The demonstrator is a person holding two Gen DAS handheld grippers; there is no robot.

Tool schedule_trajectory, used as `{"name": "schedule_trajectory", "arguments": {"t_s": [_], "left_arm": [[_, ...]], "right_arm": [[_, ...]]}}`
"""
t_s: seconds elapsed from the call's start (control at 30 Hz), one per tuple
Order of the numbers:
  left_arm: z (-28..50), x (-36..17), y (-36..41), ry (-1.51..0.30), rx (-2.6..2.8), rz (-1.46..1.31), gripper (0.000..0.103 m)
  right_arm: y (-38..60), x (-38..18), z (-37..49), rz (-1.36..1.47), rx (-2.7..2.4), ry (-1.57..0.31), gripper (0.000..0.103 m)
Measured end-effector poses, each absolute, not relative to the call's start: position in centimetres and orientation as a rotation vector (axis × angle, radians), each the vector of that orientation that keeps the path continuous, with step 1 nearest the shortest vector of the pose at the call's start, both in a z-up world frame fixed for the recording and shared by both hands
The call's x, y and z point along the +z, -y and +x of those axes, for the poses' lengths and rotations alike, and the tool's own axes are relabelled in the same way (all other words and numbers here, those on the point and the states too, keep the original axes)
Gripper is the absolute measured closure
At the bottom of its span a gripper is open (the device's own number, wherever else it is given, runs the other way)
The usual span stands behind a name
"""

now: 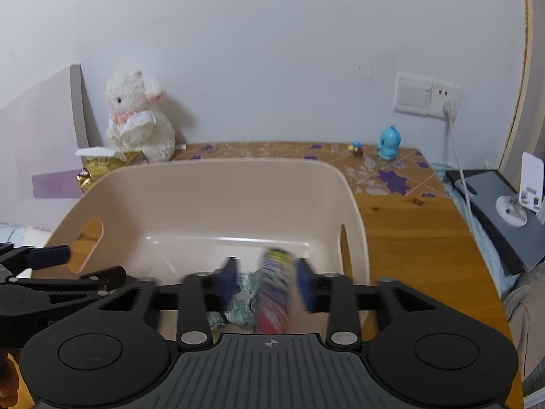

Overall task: Organize objects
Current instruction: 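Lower black box and purple snack box into the basket and release both, then grasp blue-and-white box with left tool while right tool grasps white medicine box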

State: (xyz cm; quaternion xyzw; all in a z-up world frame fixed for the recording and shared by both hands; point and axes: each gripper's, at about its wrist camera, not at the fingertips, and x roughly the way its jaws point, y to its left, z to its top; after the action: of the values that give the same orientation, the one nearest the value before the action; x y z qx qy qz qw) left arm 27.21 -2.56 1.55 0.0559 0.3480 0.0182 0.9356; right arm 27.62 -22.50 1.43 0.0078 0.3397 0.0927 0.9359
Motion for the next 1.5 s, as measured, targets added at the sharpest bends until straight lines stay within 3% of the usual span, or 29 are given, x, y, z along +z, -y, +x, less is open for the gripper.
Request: {"name": "schedule_trajectory", "arguments": {"t_s": [0.33, 0.4, 0.7, 1.5], "left_arm": [[23.6, 4.4, 1.5, -0.645, 0.022, 0.099, 0.011], [22.7, 4.7, 1.4, -0.637, 0.016, 0.098, 0.011], [19.1, 4.4, 0.4, -0.646, 0.001, 0.085, 0.01], [16.8, -4.8, -3.2, -0.844, 0.036, 0.053, 0.01]], "right_arm": [[23.7, 4.6, 23.6, 0.066, 0.207, -0.624, 0.02], [23.8, 5.0, 22.6, 0.067, 0.209, -0.615, 0.013], [23.8, 4.7, 18.9, 0.051, 0.217, -0.62, 0.003], [18.5, -7.8, 18.0, -0.024, 0.185, -0.871, 0.004]]}}
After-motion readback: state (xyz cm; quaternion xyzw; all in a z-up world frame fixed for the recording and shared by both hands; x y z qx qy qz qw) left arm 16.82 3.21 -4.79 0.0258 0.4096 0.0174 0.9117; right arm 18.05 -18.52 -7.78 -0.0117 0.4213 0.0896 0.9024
